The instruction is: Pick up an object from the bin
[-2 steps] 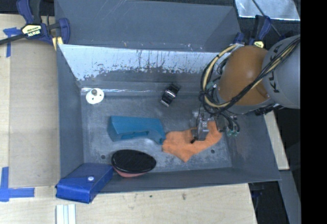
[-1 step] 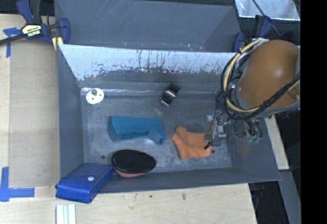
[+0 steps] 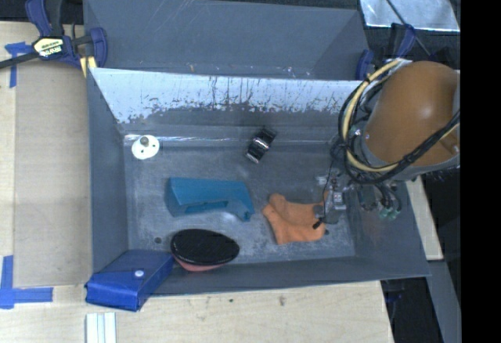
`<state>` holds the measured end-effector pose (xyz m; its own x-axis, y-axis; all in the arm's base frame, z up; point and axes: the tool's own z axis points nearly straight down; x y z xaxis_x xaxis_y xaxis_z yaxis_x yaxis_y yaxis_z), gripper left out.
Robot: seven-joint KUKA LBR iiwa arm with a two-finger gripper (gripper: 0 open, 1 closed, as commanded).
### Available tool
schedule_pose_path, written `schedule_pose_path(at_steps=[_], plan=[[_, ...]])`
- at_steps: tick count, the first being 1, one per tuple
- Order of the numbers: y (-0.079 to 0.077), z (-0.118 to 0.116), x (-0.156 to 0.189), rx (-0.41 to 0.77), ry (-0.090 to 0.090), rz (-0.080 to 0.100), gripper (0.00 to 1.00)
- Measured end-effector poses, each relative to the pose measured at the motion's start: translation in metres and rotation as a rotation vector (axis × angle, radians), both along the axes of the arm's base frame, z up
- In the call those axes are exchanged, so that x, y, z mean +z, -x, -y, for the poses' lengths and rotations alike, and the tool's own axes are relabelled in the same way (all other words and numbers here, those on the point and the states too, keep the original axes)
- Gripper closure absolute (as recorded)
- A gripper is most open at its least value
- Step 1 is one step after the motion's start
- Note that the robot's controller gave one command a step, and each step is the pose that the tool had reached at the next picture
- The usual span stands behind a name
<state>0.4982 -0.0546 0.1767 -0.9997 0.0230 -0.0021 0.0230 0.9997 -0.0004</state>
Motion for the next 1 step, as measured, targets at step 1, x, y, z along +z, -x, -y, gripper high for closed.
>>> schedule_pose_path(at_steps=[1], plan=[[-0.0096, -0.0171, -0.053, -0.051, 0.0, 0.008, 1.0]])
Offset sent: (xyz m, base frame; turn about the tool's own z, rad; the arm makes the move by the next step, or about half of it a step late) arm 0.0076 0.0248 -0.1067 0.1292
